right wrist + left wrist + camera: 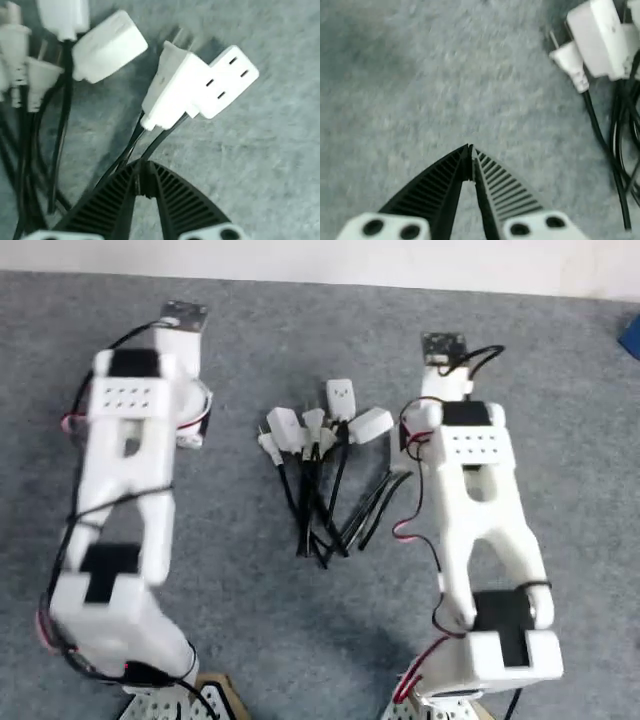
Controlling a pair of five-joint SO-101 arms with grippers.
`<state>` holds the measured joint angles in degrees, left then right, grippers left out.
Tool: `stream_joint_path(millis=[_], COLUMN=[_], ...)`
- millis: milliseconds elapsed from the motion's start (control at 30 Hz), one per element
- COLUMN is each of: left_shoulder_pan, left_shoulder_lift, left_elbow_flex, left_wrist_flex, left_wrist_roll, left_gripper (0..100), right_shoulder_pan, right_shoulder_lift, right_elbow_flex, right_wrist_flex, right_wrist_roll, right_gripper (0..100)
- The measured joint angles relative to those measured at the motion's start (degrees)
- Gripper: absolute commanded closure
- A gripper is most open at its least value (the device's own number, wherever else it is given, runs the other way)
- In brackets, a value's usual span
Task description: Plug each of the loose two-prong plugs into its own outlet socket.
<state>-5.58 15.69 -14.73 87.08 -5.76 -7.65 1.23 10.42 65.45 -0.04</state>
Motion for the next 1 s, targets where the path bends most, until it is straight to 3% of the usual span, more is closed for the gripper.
stream_joint_path(millis=[233,500,633,1000], left_shoulder_pan=[3.5,9.4,9.4,15.0], left_shoulder_lift=[11.6,14.1,15.4,33.2], left_elbow_flex=[-9.9,-10.7,-15.4,-34.9], left_wrist_flex=[1.3,1.4,1.4,1.8], left_wrist_roll=[0.2,0.2,-0.6,-1.2], left_gripper=[99,95,81,83], right_shoulder_pan=[3.9,4.3,4.2,2.3], right_shoulder_lift=[0.6,0.7,0.7,0.7], right_elbow_flex=[-0.1,1.7,2.2,9.7], right_wrist_flex=[-3.1,-3.3,-3.3,-7.5], right_wrist_roll=[0.0,0.0,0.0,0.0], right_gripper=[97.9,79.4,79.3,79.3])
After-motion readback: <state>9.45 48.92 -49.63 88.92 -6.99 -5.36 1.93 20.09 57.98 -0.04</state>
